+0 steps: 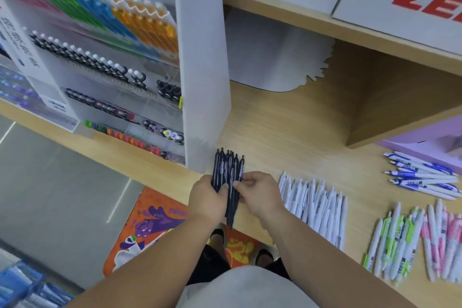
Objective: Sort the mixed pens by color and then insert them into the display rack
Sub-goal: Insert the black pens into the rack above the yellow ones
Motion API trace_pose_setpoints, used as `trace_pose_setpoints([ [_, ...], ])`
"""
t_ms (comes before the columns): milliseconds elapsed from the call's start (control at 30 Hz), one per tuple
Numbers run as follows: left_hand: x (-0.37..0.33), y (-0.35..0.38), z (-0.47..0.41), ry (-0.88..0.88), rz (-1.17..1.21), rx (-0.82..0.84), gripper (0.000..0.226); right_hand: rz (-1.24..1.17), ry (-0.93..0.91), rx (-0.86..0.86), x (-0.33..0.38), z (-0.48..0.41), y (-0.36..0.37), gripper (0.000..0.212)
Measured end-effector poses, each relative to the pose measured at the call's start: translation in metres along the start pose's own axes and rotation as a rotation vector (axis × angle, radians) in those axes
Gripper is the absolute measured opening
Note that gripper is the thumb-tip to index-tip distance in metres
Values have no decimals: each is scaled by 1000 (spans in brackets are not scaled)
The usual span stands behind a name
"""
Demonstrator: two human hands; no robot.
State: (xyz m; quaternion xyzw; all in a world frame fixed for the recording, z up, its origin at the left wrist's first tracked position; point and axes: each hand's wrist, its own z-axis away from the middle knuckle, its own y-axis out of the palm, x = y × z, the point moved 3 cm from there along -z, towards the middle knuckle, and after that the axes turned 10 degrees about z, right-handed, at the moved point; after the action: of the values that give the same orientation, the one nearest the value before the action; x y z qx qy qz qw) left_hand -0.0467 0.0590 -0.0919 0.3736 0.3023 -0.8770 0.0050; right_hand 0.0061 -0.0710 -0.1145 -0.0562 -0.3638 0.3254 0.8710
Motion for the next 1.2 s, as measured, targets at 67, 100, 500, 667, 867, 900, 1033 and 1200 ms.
trace_pose_setpoints([
  [67, -2, 0, 0, -52, 45, 19, 18, -45, -4, 10, -4, -3, 2, 28],
  [100, -3, 0, 0, -84, 71, 30, 21, -59, -6, 11, -5, -4, 2, 25],
  [500, -16, -7, -3, -282, 378, 104, 15, -141, 3, -33, 2, 7, 7, 23],
  [667, -19, -1, -2, -370, 473, 211, 14, -170, 24, -18, 3, 8, 1, 16],
  [867, -19, 5, -3, -421, 525, 248, 15, -124, -59, -20, 6, 16, 1, 14],
  [900, -21, 5, -3, -418, 541, 256, 15, -121, -78, -28, 9, 18, 0, 13],
  [1033, -34, 3, 0, -385, 625, 334, 20, -131, -127, -74, 22, 30, -19, 13],
  [1200, -63, -3, 22, -360, 759, 510, 28, -90, -162, -134, 47, 69, -67, 10],
])
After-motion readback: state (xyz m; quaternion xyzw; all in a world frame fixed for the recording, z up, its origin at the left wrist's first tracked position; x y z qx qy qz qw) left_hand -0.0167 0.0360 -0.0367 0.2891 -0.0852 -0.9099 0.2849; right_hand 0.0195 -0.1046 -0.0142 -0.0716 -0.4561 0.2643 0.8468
